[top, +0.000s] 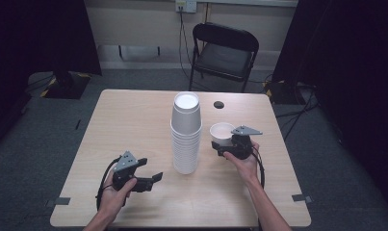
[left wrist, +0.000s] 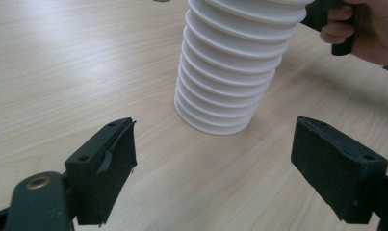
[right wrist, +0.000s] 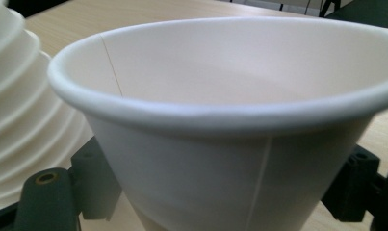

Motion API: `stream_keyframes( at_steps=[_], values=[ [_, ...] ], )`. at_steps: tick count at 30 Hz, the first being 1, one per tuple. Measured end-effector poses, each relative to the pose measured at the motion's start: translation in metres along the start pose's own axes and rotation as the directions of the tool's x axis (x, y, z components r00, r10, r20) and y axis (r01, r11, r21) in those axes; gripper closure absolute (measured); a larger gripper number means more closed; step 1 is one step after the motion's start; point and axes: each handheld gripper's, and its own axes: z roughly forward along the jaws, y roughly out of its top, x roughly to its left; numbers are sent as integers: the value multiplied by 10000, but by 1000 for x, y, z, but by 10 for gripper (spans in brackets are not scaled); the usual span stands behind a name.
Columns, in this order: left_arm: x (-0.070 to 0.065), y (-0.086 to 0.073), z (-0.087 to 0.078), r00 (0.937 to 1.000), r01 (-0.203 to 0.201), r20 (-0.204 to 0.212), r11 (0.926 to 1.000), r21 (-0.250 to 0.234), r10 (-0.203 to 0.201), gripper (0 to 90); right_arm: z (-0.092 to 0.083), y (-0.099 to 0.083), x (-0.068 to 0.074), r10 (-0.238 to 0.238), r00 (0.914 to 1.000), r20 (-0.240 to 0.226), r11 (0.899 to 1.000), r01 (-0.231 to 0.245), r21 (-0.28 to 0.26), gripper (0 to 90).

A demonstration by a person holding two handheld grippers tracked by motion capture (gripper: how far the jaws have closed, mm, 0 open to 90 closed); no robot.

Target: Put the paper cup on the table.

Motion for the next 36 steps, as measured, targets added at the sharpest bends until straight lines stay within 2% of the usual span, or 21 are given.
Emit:
stream_keyframes(
  at_steps=[6, 8, 10, 15, 23, 28, 32, 36],
  values=[
    [1, -2, -1, 10000, -83, -42, 9999, 66, 84, 160, 17, 0, -2, 78, 9999, 138, 9999, -79, 137, 177],
    [0, -2, -2, 9999, -77, -89, 9999, 74, 78, 162, 22, 2, -3, 131, 9999, 11, 9996, -132, 243, 177],
    [-1, -3, -3, 9999, -118, -113, 9999, 28, 118, 164, 26, 2, -3, 18, 10000, 52, 9993, -20, 371, 176],
    [-3, -5, -4, 9997, -202, -106, 9997, 126, 204, 166, 32, -3, -4, 28, 10000, 77, 9991, -32, 429, 174],
    [-4, -9, -10, 9996, -243, -160, 9997, 10, 243, 166, 30, -9, -5, -75, 9999, 115, 9987, 69, 503, 171],
    [-6, -9, -14, 9994, -288, -216, 9996, -67, 287, 166, 25, -16, -4, -131, 9998, 172, 9993, 125, 366, 169],
    [-7, -9, -13, 9993, -330, -182, 9994, -62, 329, 166, 21, -21, -4, -286, 9995, 130, 9982, 279, 534, 166],
    [-8, -9, -11, 9992, -353, -178, 9994, -31, 353, 167, 21, -26, -5, -174, 9998, 94, 9978, 168, 634, 175]
  ],
)
